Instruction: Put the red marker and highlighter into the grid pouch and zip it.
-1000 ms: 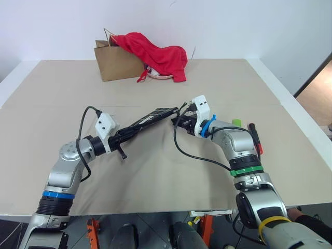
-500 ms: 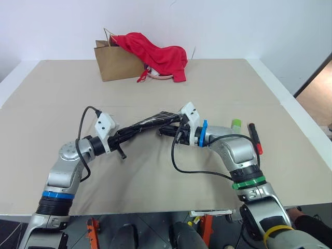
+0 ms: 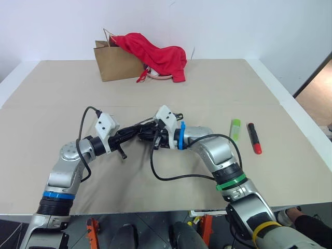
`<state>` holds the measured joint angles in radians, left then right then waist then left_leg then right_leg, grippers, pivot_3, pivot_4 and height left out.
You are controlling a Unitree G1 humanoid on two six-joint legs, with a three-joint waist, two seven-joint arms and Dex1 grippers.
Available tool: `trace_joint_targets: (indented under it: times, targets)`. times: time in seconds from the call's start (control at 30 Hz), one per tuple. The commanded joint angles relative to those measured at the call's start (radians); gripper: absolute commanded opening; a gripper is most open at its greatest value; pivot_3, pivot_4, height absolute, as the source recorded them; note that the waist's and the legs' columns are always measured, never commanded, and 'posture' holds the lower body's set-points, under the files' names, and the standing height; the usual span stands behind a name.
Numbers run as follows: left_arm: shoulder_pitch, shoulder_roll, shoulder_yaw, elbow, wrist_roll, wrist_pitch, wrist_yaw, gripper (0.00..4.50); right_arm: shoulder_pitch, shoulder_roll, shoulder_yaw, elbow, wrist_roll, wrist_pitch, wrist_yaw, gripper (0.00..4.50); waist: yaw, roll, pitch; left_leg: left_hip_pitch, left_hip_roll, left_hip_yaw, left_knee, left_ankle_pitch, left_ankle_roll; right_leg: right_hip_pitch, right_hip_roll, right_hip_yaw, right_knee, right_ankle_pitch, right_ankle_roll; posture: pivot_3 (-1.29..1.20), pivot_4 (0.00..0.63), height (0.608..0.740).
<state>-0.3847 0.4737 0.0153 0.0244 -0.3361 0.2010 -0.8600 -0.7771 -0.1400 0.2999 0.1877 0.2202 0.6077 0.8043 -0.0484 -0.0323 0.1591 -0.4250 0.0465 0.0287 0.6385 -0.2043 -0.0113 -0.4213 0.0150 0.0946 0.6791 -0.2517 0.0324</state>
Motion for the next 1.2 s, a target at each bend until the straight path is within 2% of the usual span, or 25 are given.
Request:
trace_joint_targets:
  times: [0.03,0.13,0.3,0.33,0.4,0.6,0.67,0.77,0.93,1.07,1.2]
  targets:
    - [-0.018,-0.006,0.007,-0.017,-0.015,-0.01,-0.006,0.0,-0.052,0.059,-0.005,0.013,-0.01,-0.007,-0.05,0.02,0.0,0.0,0.0,0.0,0.0,0.0,0.0,0.0,0.0,0.0,0.0,0.0,0.0,0.0,0.0,0.0,0.15,0.74]
    - [-0.025,-0.009,0.006,-0.011,-0.013,-0.01,-0.007,0.0,-0.06,0.075,-0.007,0.02,-0.011,0.002,-0.06,0.02,0.0,0.0,0.0,0.0,0.0,0.0,0.0,0.0,0.0,0.0,0.0,0.0,0.001,0.0,0.0,0.0,0.15,0.74]
    - [-0.015,-0.015,0.009,-0.02,-0.01,-0.008,-0.006,0.0,-0.022,0.017,-0.016,-0.072,0.025,0.054,-0.006,1.73,0.0,0.0,0.0,0.0,0.0,0.0,0.0,0.0,0.0,0.0,-0.001,0.0,0.001,0.0,0.0,0.0,0.15,0.74]
    - [-0.014,-0.016,0.01,-0.021,-0.01,-0.008,-0.005,0.0,-0.015,0.001,-0.023,-0.098,0.035,0.069,0.004,2.24,0.0,0.0,0.0,0.0,0.0,0.0,0.0,0.0,0.0,0.0,-0.001,0.0,0.001,0.0,0.0,0.0,0.15,0.74]
    - [-0.011,-0.018,0.011,-0.025,-0.011,-0.008,-0.003,0.0,0.017,-0.071,-0.058,-0.209,0.091,0.136,0.052,2.88,0.0,0.0,0.0,-0.001,0.0,0.0,0.0,0.0,0.0,0.0,-0.001,0.0,0.001,0.0,0.0,0.0,0.15,0.74]
    - [0.012,-0.031,0.022,-0.056,-0.035,-0.008,0.002,0.0,0.188,-0.4,-0.23,-0.572,0.266,0.276,0.182,2.88,0.01,0.0,0.0,-0.003,-0.002,-0.003,0.0,0.0,0.0,0.0,-0.005,-0.004,0.0,-0.003,0.002,0.0,0.15,0.74]
    - [0.018,-0.034,0.024,-0.063,-0.043,-0.01,0.003,0.0,0.23,-0.467,-0.283,-0.618,0.299,0.289,0.184,2.88,0.007,0.0,0.0,-0.003,-0.002,-0.003,0.0,0.0,0.0,0.0,-0.005,-0.004,-0.001,-0.003,0.002,0.0,0.15,0.74]
    - [0.032,-0.046,0.027,-0.071,-0.052,-0.014,0.01,0.0,0.296,-0.565,-0.412,-0.579,0.258,0.29,0.108,2.88,0.001,0.0,0.0,-0.003,-0.002,-0.003,0.0,-0.001,0.001,0.0,-0.002,-0.003,-0.001,-0.003,0.002,0.0,0.15,0.74]
    - [0.048,-0.071,0.017,-0.078,-0.052,-0.02,0.021,0.0,0.307,-0.618,-0.551,-0.373,0.132,0.292,-0.129,2.88,0.001,-0.001,0.0,0.001,-0.002,-0.001,0.0,0.001,0.002,0.002,-0.002,-0.002,-0.001,-0.004,0.005,0.0,0.15,0.74]
    - [0.048,-0.086,0.008,-0.077,-0.05,-0.023,0.027,0.0,0.316,-0.618,-0.571,-0.236,0.037,0.26,-0.276,2.88,0.001,-0.001,0.0,0.002,-0.002,0.0,0.0,0.002,0.002,0.003,-0.001,0.0,-0.001,-0.004,0.006,0.0,0.15,0.74]
    - [0.049,-0.093,0.002,-0.081,-0.047,-0.023,0.03,0.0,0.312,-0.595,-0.597,-0.157,0.015,0.236,-0.352,2.88,0.001,0.0,0.0,0.002,-0.002,0.001,-0.001,0.002,0.002,0.002,-0.001,0.003,-0.001,-0.004,0.006,0.0,0.15,0.74]
